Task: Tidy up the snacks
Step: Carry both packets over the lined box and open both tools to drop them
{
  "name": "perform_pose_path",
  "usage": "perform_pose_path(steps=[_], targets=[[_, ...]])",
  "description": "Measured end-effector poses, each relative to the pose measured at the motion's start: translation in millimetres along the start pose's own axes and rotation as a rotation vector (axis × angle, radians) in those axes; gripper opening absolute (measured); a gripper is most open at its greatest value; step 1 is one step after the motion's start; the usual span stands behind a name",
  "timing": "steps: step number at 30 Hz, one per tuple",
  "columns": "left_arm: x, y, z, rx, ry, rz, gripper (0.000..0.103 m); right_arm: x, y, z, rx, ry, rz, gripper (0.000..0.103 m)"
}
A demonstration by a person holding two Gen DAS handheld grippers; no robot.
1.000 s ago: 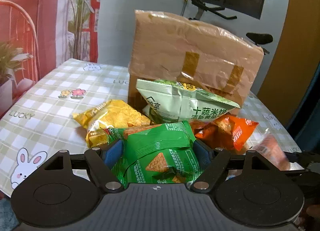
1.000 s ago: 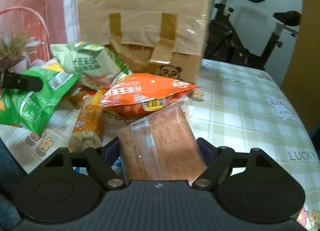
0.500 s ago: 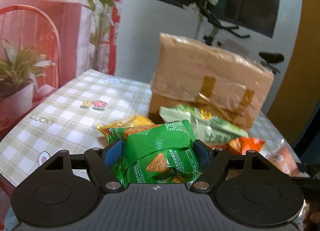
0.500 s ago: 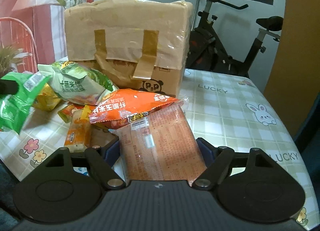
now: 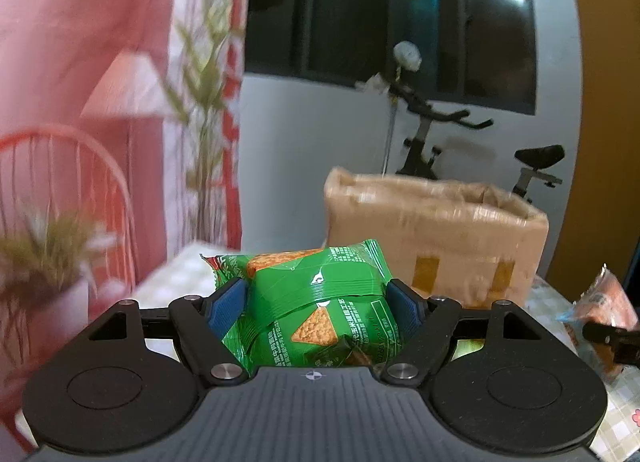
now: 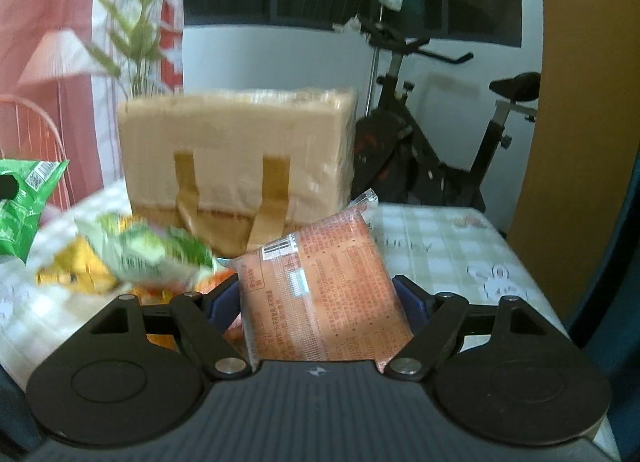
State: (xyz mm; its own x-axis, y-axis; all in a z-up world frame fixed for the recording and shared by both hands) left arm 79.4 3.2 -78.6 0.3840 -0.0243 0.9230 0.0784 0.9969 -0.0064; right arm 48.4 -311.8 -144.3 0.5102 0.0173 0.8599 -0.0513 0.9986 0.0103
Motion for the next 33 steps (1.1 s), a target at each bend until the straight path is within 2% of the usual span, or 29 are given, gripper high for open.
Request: perform_pose_path(steps=[4,11,15,19,26,30,33], targets=[[28,-7,-4,-0.034,-0.047,-0.066,0.079,24,-3,3,0.028,-0.054,-0.008,0.08],[76,-24,-24,-0.082,-0.078,-0.154,0.079,79,-7,2,0.123,-0.149,-0.006,0.08],[101,-40,-43,-0.101,-0.075,-0.22,0.079,111,-6,-7,0.151,-0.182,0.006,0.08],[126,-58,-76,-0.087,-0.072,-0.284,0.079,147,-5,-28,0.169,-0.214,0.01,0.08],[147,-84,-137,-0.052,-0.026,-0.306,0.079,199,-1,-92,0.189,-0.181,-0.037,0.08],[149,-89,-168,-0.016,0.02,-0.306,0.079,206,3,-123,0.16,-0.166,-0.036,0.08],[144,-89,-187,-0.004,0.065,-0.304,0.08,204,2,-139,0.172,-0.135,-0.088,0.08]])
Point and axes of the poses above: each gripper's, at about its wrist camera, not at the fingertips, and z roughly against the way its jaws point, y to its left, x to its top, the point moved 1 cm from there along -z, roughly the way its jaws point, and after that the axes turned 5 degrees about y, right-handed, at the moved point
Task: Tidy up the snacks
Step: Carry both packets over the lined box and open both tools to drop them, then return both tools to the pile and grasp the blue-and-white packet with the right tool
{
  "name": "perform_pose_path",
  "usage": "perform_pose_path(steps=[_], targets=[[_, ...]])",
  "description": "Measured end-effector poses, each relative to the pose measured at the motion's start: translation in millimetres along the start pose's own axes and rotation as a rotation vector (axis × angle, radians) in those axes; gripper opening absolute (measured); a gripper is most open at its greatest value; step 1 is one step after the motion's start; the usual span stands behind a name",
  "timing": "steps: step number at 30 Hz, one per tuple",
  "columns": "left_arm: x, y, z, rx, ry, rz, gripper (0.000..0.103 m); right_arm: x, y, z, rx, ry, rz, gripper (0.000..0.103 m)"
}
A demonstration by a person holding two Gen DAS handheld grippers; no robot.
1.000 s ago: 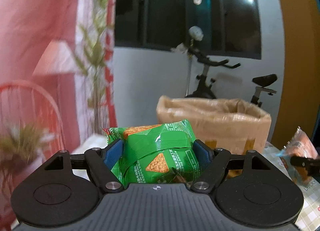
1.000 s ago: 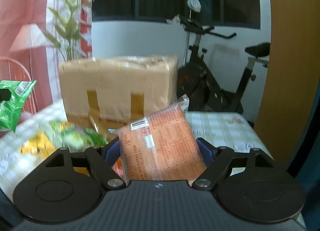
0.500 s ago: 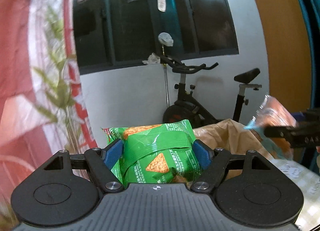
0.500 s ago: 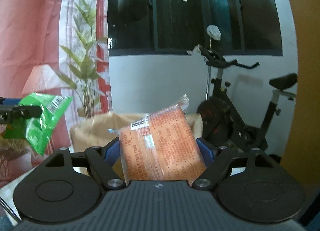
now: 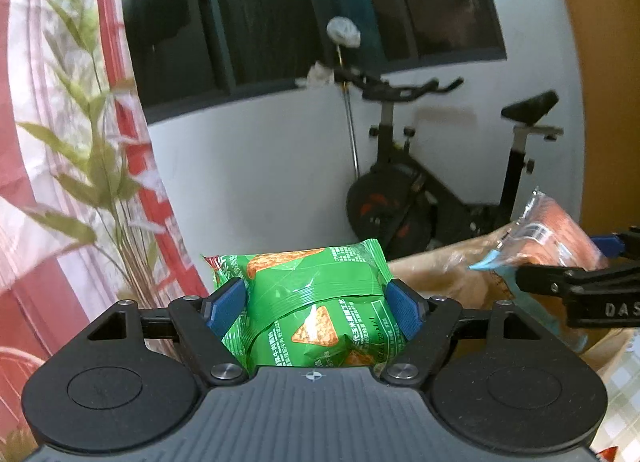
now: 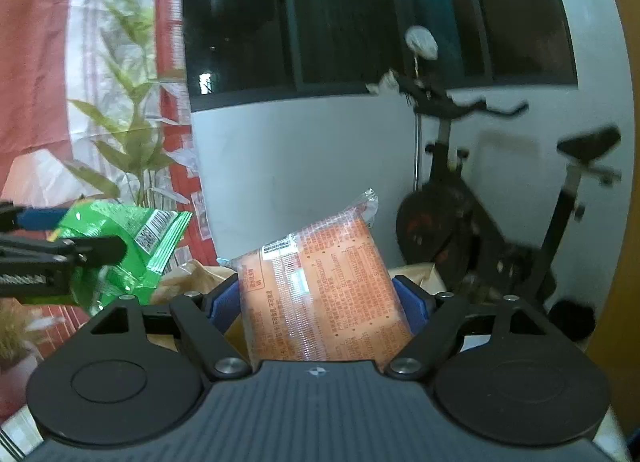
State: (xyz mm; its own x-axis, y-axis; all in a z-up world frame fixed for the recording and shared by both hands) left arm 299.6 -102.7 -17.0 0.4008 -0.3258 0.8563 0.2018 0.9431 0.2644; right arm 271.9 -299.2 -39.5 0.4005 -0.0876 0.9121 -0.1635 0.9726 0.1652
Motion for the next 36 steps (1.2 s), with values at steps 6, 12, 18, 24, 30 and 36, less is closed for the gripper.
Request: perform_pose_path(steps=[6,12,18,24,30,36], targets=[[-13,7,-17,-0.059,0.054,0.018,0.084,-13,0,-18,0.004,0.089,-0.006,0.081],[-16,27,-7,-0.078,0.064,0.079,0.085,-13,-2,-16,-0.007,0.116,-0.028,0.095],[-23,48,25,-0.105,0.051,0.144,0.085,-9,6,2,0.01,0.098,0.01,0.095],[-30,73,70,-0.109,0.025,0.174,0.085,-12,13,36,0.062,0.064,0.012,0.095],[-52,103,110,-0.153,0.025,0.262,0.085,-19,13,68,0.105,0.041,-0.015,0.095],[-98,109,140,-0.102,0.002,0.243,0.085,-45,11,97,0.119,0.038,-0.057,0.096]])
Point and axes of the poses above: each gripper's, at about its wrist camera, not at the fingertips, and z roughly against the way its jaws point, y to its left, x to its top, the point moved 1 cm from there along -z, roughly the way its jaws point, and after that the axes turned 5 degrees about y, right-handed, at the moved point
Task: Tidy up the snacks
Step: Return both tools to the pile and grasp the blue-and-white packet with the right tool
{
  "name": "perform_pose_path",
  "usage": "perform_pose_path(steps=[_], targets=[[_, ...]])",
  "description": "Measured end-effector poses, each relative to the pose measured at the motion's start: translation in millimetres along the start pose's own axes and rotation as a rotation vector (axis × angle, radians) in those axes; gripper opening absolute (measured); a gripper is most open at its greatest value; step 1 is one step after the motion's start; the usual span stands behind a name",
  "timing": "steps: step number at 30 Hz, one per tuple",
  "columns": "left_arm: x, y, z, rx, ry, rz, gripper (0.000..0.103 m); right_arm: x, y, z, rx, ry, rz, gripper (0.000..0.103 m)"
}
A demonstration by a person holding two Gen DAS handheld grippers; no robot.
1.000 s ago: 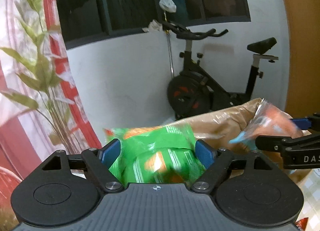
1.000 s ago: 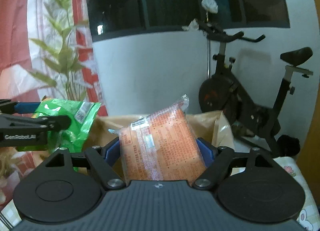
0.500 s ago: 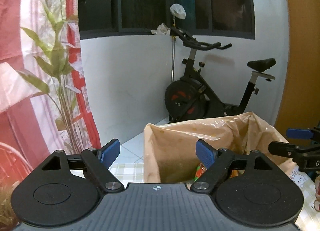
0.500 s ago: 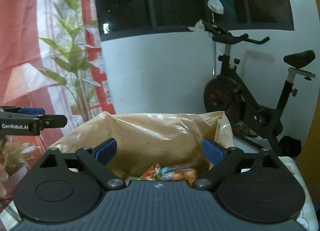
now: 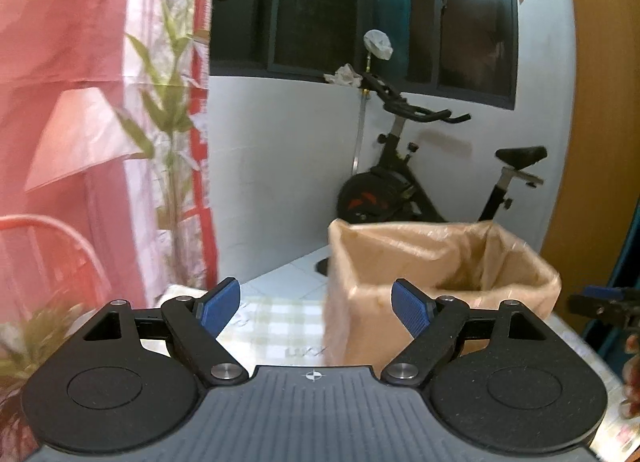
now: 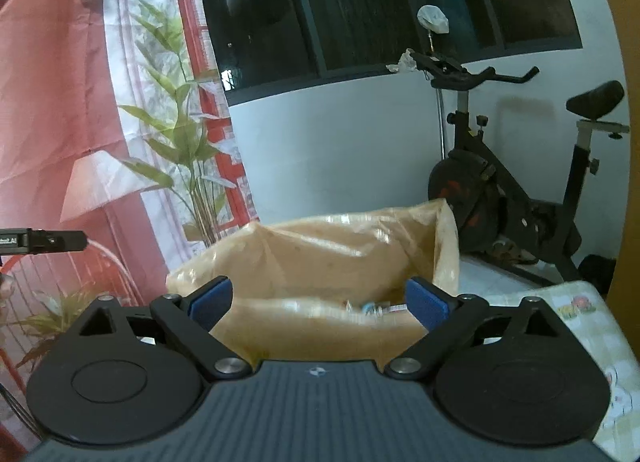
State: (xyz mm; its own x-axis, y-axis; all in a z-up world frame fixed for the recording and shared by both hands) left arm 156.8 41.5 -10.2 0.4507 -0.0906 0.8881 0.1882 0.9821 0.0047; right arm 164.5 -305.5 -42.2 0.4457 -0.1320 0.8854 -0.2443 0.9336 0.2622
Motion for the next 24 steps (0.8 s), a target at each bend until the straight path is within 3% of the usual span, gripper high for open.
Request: perform_pose_path(steps=[9,17,20,24], targets=[[-75,-5,4,0.013,0.023,0.085,0.084,-77,4,26,0.049,0.0,-0.05,0.102],[-121,-20,-2,0.024,0.083,0.154,0.083,-138,22,25,-0.02,0.127,0.07,0.101],[-133,-25,-3,0.021,0.097,0.146,0.083,-162,24,22,-0.037,0.191,0.092,0.098],[-146,-34,-4,0.073,0.115,0.103,0.083,-190,29,20,-0.04,0.28,0.148,0.085]])
Point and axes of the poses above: each gripper's, at about its wrist camera, not at the fingertips, and z roughly against the way its jaws point, y to its left, x to its top, the point moved 1 cm from there along -z, roughly the way its jaws point, and after that the axes turned 5 degrees about y, right-handed, at the moved point
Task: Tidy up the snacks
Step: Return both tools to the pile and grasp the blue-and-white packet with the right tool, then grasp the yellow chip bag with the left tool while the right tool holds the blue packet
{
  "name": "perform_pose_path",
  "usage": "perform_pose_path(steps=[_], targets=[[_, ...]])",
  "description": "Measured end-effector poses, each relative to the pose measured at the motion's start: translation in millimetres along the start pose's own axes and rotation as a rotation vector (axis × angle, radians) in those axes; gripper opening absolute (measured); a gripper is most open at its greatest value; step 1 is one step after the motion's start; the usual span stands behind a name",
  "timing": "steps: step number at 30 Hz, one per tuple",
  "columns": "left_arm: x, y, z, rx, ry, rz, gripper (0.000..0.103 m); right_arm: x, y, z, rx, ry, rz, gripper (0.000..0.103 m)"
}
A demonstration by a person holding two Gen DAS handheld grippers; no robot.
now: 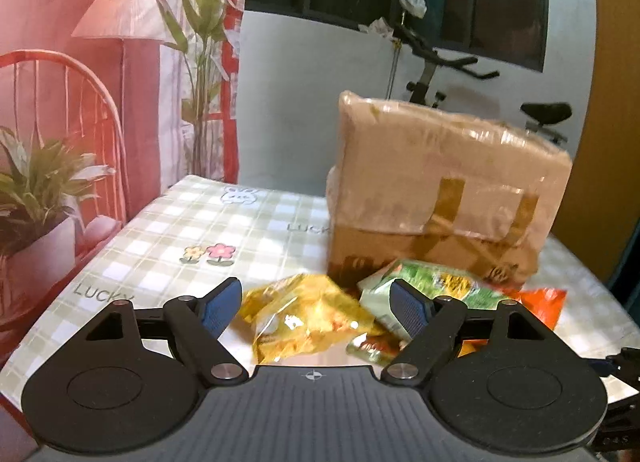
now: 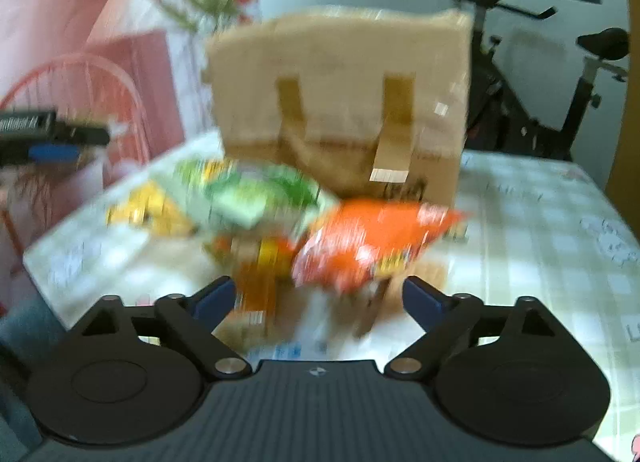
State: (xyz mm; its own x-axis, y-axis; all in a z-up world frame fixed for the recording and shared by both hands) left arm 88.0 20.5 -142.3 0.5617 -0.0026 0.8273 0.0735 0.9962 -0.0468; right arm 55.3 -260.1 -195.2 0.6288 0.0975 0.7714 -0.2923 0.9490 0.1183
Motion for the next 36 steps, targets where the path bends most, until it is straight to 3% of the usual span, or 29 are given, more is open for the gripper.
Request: perform_pose_path(steps=[6,17,22,31,36], targets=[[-10,-1,-5,0.013,0.027,0.006,0.082,-21,3,-2,0.041,0.073,0.001,0.064],[-19,1,-9,0.022,0.055,0.013,0.081,-29,5,-21,0.082,0.178,-0.01,0.06],[-20,5,-12,0.026,0.066,0.035,0.081,-28,4,-16,0.076,0.147,-0.009,0.053],[-20,6,-15,0.034,0.08,0.05,0.081,-23,1,-12,0.039,0.086,0.0,0.05],[-22,4,-17,0.031,0.087,0.046,0.081,-25,3,-15,0.05,0.145,0.022,0.052]])
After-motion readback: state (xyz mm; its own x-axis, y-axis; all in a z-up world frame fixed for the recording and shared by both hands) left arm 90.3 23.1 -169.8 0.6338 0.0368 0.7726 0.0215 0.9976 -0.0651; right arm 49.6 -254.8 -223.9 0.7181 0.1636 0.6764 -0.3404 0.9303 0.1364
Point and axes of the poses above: each gripper's, at about its wrist camera, not at the fingertips, and z roughly against the way its jaws point, y to its left, x to its top, the point moved 1 cm from there along -z, roughly the way its jaws point, and after that the axes turned 5 degrees about y, right-handed, at the moved point
